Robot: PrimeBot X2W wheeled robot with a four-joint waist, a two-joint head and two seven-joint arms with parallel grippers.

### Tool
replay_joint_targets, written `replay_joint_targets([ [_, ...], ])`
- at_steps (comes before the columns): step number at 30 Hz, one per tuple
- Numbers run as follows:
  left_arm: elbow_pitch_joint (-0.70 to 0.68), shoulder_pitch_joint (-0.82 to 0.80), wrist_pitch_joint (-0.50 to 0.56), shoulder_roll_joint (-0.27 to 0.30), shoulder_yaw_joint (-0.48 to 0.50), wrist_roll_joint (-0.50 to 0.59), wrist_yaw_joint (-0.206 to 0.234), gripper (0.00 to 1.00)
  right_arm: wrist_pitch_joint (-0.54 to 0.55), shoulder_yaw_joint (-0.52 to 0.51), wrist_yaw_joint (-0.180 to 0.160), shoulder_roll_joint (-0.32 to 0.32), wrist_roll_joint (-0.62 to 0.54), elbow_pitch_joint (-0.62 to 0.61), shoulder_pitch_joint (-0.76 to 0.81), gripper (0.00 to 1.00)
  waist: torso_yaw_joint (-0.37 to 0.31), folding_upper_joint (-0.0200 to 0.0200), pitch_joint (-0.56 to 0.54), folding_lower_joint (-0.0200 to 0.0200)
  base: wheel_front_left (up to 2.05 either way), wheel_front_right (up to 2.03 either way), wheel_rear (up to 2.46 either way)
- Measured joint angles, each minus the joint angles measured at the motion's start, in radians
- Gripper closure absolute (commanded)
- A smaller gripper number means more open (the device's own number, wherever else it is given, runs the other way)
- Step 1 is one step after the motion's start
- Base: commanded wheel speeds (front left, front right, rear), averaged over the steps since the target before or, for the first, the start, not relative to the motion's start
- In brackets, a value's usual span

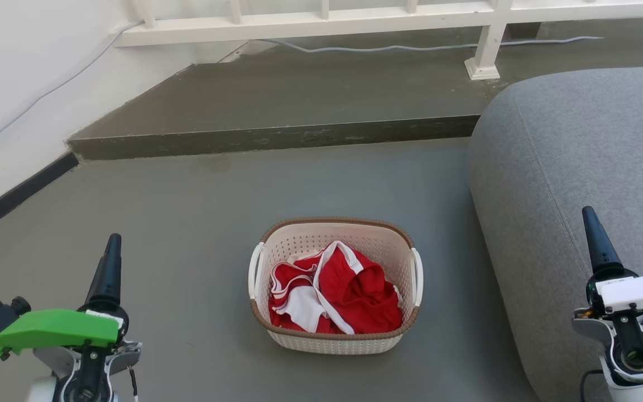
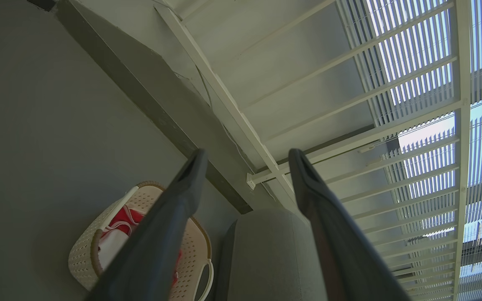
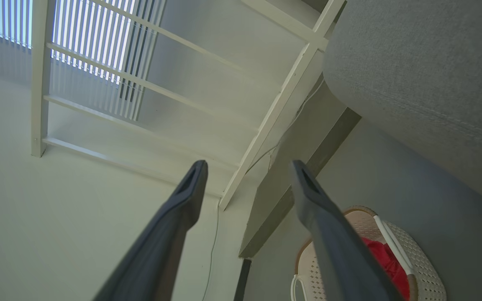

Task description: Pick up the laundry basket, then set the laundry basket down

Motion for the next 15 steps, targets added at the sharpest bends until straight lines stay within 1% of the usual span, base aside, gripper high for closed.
replay_joint_targets([
  [2,-0.006,-0.004,-0.006,0.002,-0.011,0.038,0.005,0.0,-0.007,0.01,-0.01,-0.012,-0.044,-0.007,-0.002,0.0,0.0,0.0,0.0,0.0,0.0,0.0,0.0],
  [3,-0.016,-0.005,-0.011,0.004,-0.013,0.082,0.013,0.0,-0.015,0.02,-0.019,-0.023,-0.091,-0.014,-0.003,0.0,0.001,0.0,0.0,0.0,0.0,0.0,0.0],
  [4,-0.023,-0.008,-0.017,0.007,-0.015,0.101,0.018,0.0,-0.017,0.027,-0.025,-0.026,-0.11,-0.017,-0.004,0.0,0.001,0.0,0.0,0.0,0.0,0.0,0.0],
  [8,-0.039,-0.022,-0.029,0.025,-0.028,0.192,0.035,0.0,-0.033,0.052,-0.039,-0.042,-0.192,-0.029,-0.008,0.0,0.002,0.0,0.0,0.0,0.0,0.0,0.0],
  [15,-0.057,-0.022,-0.055,0.038,-0.083,0.344,0.064,0.0,-0.056,0.096,-0.062,-0.053,-0.325,-0.038,-0.012,0.0,0.003,0.0,0.0,0.0,0.0,0.0,0.0],
])
